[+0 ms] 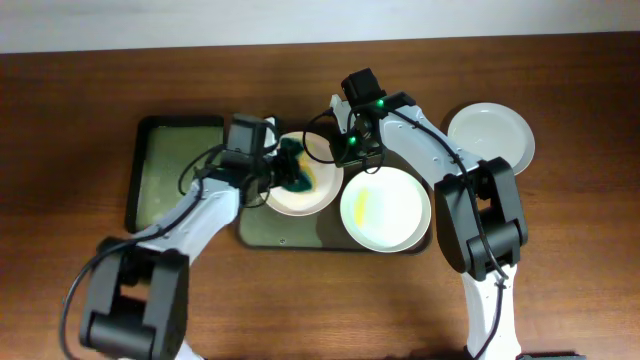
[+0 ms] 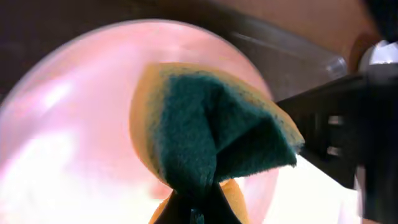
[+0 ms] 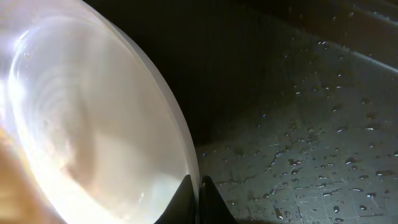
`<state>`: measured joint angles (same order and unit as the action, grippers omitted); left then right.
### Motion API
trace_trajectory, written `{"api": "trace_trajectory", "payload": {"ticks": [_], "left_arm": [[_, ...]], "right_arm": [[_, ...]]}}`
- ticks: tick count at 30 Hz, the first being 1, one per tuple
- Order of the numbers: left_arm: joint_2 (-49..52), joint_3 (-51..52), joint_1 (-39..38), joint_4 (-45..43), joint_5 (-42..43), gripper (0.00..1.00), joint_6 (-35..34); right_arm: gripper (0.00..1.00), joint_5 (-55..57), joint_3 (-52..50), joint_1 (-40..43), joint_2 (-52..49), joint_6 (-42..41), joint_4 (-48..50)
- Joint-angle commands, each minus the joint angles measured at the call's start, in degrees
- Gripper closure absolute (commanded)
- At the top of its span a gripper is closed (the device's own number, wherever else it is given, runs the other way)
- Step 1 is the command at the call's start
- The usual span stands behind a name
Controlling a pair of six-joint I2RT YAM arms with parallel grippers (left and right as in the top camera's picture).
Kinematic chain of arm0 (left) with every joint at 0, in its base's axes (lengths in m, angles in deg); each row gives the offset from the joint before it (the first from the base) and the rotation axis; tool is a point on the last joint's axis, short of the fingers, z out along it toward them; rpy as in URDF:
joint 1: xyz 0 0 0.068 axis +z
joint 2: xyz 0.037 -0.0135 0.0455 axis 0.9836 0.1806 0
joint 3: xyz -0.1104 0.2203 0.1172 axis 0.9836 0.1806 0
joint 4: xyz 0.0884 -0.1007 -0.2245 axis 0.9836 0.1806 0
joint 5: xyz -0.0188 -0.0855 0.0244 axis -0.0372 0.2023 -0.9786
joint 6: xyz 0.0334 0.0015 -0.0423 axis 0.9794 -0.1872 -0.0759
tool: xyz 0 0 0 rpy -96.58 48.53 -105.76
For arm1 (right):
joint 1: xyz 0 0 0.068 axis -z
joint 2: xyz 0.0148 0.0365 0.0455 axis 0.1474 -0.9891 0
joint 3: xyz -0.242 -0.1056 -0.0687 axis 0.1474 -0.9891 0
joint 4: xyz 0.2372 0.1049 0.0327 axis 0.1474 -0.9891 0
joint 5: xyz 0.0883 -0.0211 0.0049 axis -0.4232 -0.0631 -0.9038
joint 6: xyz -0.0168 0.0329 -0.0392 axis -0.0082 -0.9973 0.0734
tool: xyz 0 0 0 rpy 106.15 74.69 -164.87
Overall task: Clean dirty plates on tray and stack at the side
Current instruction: 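Scrub the back plate with the sponge in the left gripper, then carry the back plate with the right gripper and stack it on the first plate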
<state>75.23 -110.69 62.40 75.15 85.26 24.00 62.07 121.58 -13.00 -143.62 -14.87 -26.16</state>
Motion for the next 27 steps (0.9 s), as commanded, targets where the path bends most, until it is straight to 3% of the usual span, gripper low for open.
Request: {"api": "trace_trajectory", "payload": {"ticks": [1,6,9,15,24,27], "left_arm": [[3.5,-0.8,0.1,-0.8,-4.0,1.0,-1.0],[4.2,-0.8,0.1,4.0,-22.1,1.0,2.1],[4.1,-0.8,0.1,4.6,-28.6,1.0,6.0],[-1.2,-0.9,0.1,4.4,-43.9,1.0,6.2],[-20.1,-0.9,0.1,5.7,-45.2,1.0,6.1],[-25.4,-0.9,0.8,12.3,-45.2,1.0,6.1]], "right_arm": [[0.96,0.1,-0.1,-0.3,0.2,-0.6,0.0],[0.96,0.7,-0.1,-0.3,0.2,-0.6,-0.2],[0.96,0.7,-0.1,-0.3,0.2,-0.6,-0.6],[0.96,0.8,-0.1,-0.3,0.2,-0.6,-0.7],[0.96,0.7,0.1,-0.4,4.4,0.7,-0.4],[0.96,9.5,0.1,-2.4,12.3,5.1,-0.6]]}}
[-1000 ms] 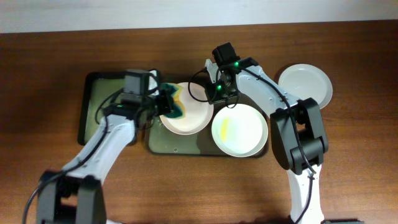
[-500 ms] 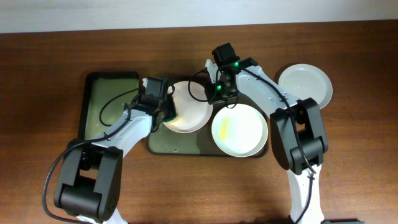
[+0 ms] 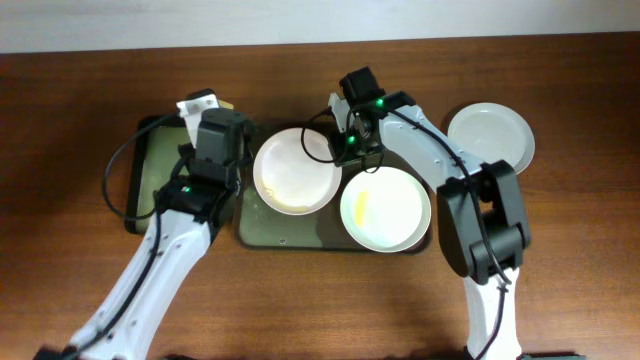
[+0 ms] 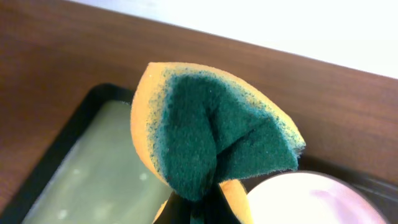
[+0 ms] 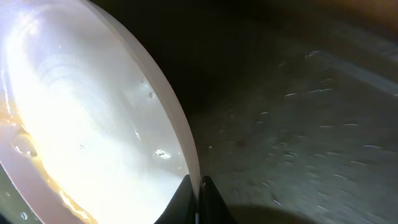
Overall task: Clean dirty plates on tray and stack at the side
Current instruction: 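Carry the back plate with the right gripper and stack it on the first plate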
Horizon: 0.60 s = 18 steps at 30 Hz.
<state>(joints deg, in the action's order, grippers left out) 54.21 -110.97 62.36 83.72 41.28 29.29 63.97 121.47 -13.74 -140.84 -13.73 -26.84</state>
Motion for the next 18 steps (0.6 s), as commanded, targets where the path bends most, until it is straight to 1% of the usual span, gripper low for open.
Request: {"api": "trace_trajectory", "payload": {"ticks": [1,2,3,5,6,8,11,14,17,18], "left_arm": [[-5.4,-0.6,1.7,6.2,-1.2,1.0,0.8],[-5.9,-0.5,3.3,9.1,-0.5,1.0,0.8],[-5.8,-0.5,4.9,11.1,2.0,1.0,0.8],[-4.6,-0.5,8.6,14.4,12.1,1.0,0.8],[-3.9,-0.5,10.0,15.4,14.3,1.0,0.8],[-1.6,-0.5,12.5,17.1,15.8,1.0,0.8],[1.4,-0.5,14.1,20.2,16.9,1.0,0.8],[3.2,-0.5,14.1,21.0,16.8,1.0,0.8],[3.7,-0.5,14.0,21.2,16.8,1.0,0.9],[3.7,-0.5,14.0,21.2,16.8,1.0,0.8]], "right_arm": [[0.96,14.8,0.2,-3.5,12.7,6.3,0.0],[0.96,22.0,0.2,-5.7,15.4,8.3,0.0],[0.96,28.6,0.2,-7.8,17.2,9.8,0.2],[0.96,44.3,0.2,-13.5,20.3,12.9,0.5],[0.96,49.8,0.2,-15.7,20.7,13.6,0.5],[0.96,63.5,0.2,-20.7,20.8,15.8,0.7],[0.96,77.6,0.2,-26.3,20.8,22.6,3.8],[0.96,84.0,0.2,-28.4,20.8,30.3,8.4],[0.96,86.5,0.2,-29.3,20.8,39.8,9.3],[0.96,87.3,0.2,-29.6,20.8,41.5,9.3]]}}
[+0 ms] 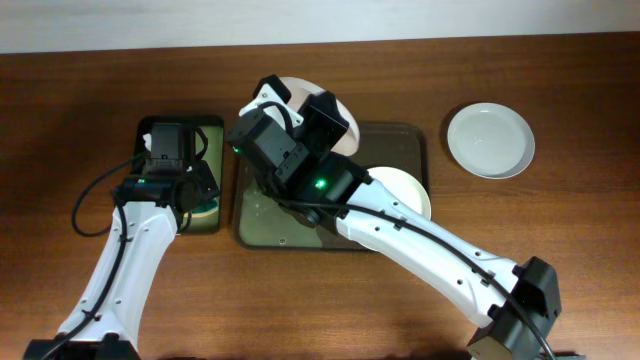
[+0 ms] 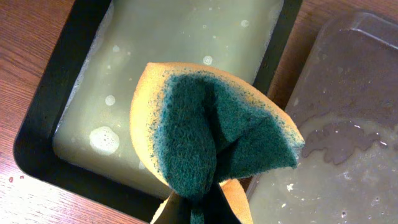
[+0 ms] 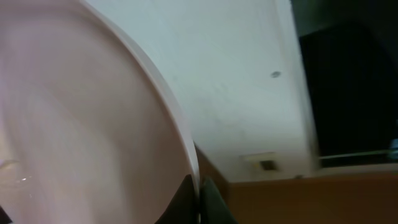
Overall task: Clean dirty plates on tray and stack at the side
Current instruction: 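Carry the back plate with the right gripper and stack it on the first plate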
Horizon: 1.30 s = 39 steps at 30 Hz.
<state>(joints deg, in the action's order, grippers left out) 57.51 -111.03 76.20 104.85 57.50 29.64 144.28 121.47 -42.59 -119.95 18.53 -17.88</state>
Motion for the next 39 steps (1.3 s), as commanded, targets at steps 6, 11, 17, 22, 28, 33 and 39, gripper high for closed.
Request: {"api": "trace_trajectory", "payload": {"ticks": [6,11,17,22,28,33,39], "left_arm": [[0.4,-0.4,0.2,0.1,0.6,1.0,0.5],[0.4,-0.4,0.2,0.0,0.6,1.0,0.5],[0.4,-0.4,0.2,0.3,0.6,1.0,0.5],[0.4,-0.4,0.2,0.6,0.6,1.0,0.5],[0.4,-0.4,0.2,0.7,0.6,1.0,0.5],[0.4,-0.4,0.2,0.5,0.7,1.0,0.5],[0.4,-0.4,0.2,-0.1,1.0,1.0,0.5]], "right_arm": [[0.96,7.7,0.2,-1.0,-0.1,10.0,0.3],[0.96,6.2,0.2,-1.0,-0.1,7.4,0.3],[0.96,-36.6,-0.5,10.5,-3.3,-13.4,-10.9],[0.96,-54.2,-0.5,23.4,-0.5,-23.5,-10.1],[0.96,-80.5,-0.5,50.6,-0.8,-23.5,-13.1],[0.96,-80.0,-4.0,72.7,-3.5,-27.7,-13.4],[0.95,-80.0,-15.7,78.8,-7.4,-32.3,2.3]]}}
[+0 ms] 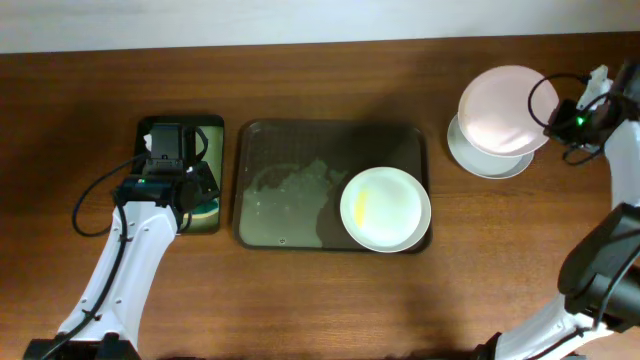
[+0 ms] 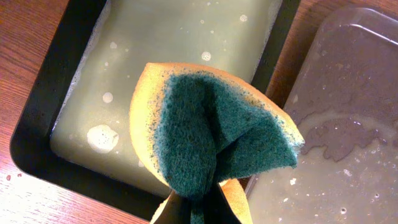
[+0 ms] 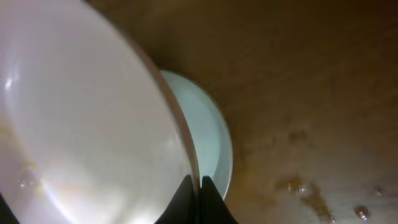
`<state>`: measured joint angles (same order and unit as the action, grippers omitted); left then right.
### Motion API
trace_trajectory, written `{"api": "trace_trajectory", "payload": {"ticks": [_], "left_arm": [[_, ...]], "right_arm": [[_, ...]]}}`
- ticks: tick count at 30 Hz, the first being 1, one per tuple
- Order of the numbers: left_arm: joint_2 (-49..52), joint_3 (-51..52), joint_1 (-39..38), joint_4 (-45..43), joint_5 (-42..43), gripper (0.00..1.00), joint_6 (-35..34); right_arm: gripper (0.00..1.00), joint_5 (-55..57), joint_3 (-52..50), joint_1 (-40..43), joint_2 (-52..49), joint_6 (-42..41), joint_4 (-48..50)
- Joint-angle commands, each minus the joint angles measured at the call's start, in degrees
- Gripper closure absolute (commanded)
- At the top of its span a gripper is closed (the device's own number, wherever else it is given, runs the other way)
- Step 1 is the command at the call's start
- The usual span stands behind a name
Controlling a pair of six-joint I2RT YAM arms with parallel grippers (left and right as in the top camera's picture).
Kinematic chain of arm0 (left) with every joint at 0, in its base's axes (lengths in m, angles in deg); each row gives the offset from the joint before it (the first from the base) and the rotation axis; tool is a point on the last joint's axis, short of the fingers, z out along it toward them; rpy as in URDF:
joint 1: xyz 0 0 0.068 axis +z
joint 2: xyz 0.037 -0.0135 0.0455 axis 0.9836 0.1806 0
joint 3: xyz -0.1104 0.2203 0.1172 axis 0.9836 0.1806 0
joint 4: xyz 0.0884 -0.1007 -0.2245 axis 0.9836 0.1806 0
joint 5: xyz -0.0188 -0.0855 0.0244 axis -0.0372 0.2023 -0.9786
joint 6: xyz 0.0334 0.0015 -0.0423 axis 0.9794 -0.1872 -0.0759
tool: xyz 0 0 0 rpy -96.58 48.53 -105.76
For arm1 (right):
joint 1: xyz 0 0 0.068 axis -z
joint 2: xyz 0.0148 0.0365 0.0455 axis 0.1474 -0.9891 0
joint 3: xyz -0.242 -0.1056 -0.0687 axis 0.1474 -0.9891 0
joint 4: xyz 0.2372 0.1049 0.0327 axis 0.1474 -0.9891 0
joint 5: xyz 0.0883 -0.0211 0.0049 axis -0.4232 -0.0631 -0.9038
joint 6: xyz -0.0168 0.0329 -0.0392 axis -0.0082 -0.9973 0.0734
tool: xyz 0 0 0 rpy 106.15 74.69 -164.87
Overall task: Clean dirty plates on tray and stack at the side
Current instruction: 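Carry the back plate with the right gripper and stack it on the first plate, then move the right gripper to grasp the rim of the front-right plate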
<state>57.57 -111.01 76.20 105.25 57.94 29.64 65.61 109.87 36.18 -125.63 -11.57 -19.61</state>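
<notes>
My right gripper [image 3: 198, 182] is shut on the rim of a pale pink plate [image 1: 503, 108], holding it just above a white plate [image 1: 480, 160] that lies on the table at the far right. That white plate [image 3: 208, 134] shows under the held plate [image 3: 87, 124] in the right wrist view. A white plate with a yellow smear [image 1: 385, 208] sits at the right end of the wet grey tray [image 1: 290, 150]. My left gripper [image 2: 200, 208] is shut on a folded yellow and green sponge [image 2: 208, 127], over the right edge of the black basin [image 1: 145, 130].
The black basin [image 2: 37, 118] holds cloudy soapy water, left of the tray [image 2: 348, 93]. A puddle of suds lies on the tray's left half. Water drops spot the brown table [image 3: 311, 93] beside the plate stack.
My right arm was over the tray's left end with the pink plate; now it holds that plate over the white plate at the far right. My left gripper and sponge have barely shifted.
First the sponge was on the pink plate on the tray, my right gripper gripping its rim. Then the sponge was off the plate, near the basin. Later the plate was lifted off the tray and the sponge over the basin. Now the plate hangs above the side plate.
</notes>
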Motion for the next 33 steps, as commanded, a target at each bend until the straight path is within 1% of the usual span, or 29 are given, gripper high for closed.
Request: {"api": "trace_trajectory", "payload": {"ticks": [1,2,3,4,5,6,7,8,11,12,13,15,17,19,20,21,24,26,28,30,33], "left_arm": [[0.3,-0.4,0.2,-0.6,0.6,1.0,0.5],[0.3,-0.4,0.2,-0.6,0.6,1.0,0.5],[0.3,-0.4,0.2,-0.8,0.6,1.0,0.5],[0.3,-0.4,0.2,-0.9,0.6,1.0,0.5],[0.3,-0.4,0.2,-1.0,0.6,1.0,0.5],[0.3,-0.4,0.2,-1.2,0.6,1.0,0.5],[0.3,-0.4,0.2,-1.6,0.6,1.0,0.5],[0.3,-0.4,0.2,-2.0,0.7,1.0,0.5],[0.3,-0.4,0.2,-2.0,1.9,1.0,0.5],[0.3,-0.4,0.2,-2.0,1.9,1.0,0.5],[0.3,-0.4,0.2,-2.0,1.9,1.0,0.5],[0.3,-0.4,0.2,-2.0,1.9,1.0,0.5],[0.3,-0.4,0.2,-1.8,2.1,1.0,0.5],[0.3,-0.4,0.2,-1.8,2.1,1.0,0.5],[0.3,-0.4,0.2,-1.8,2.1,1.0,0.5],[0.3,-0.4,0.2,-1.8,2.1,1.0,0.5],[0.3,-0.4,0.2,-1.8,2.1,1.0,0.5],[0.3,-0.4,0.2,-1.8,2.1,1.0,0.5],[0.3,-0.4,0.2,-1.8,2.1,1.0,0.5],[0.3,-0.4,0.2,-1.8,2.1,1.0,0.5],[0.3,-0.4,0.2,-1.8,2.1,1.0,0.5]], "right_arm": [[0.95,-1.4,-5.1,-0.1,-2.1,-2.2,5.3],[0.95,-1.4,-5.6,-0.3,-2.5,-2.2,6.0],[0.84,-1.4,-5.8,-0.4,-3.1,-2.2,6.6],[0.54,-1.4,-5.8,-0.7,-3.2,-2.2,6.6],[0.03,-2.0,-5.8,-0.8,-3.2,-2.2,6.6],[0.02,-4.0,-5.8,-1.0,-3.2,-2.2,6.3],[0.02,-8.7,-5.7,-1.1,-3.2,-2.2,5.5],[0.02,-16.9,-5.7,-1.5,-2.9,-2.2,3.4],[0.02,-25.9,-5.7,-4.0,-0.6,-2.2,-1.1],[0.02,-25.9,-5.7,-5.6,0.6,-2.2,-3.0],[0.02,-25.4,-5.7,-8.3,2.1,-1.9,-5.4],[0.02,-24.1,-5.7,-13.1,3.1,1.2,-8.1],[0.02,-14.8,-6.1,-19.2,2.8,2.6,-9.9],[0.02,-9.3,-6.2,-23.7,2.1,2.7,-10.4],[0.13,-7.0,-6.2,-25.8,1.6,4.0,-10.2],[0.34,-3.4,-6.2,-28.4,0.7,6.4,-9.9],[0.34,0.2,-6.2,-32.6,-1.0,8.6,-9.1],[0.35,4.3,-6.2,-34.5,-2.3,8.6,-8.9],[0.37,6.3,-6.6,-35.3,-4.2,8.6,-9.2],[0.42,6.4,-7.7,-35.3,-5.1,8.6,-9.7],[0.41,6.4,-8.1,-35.3,-5.2,8.5,-11.7]]}}
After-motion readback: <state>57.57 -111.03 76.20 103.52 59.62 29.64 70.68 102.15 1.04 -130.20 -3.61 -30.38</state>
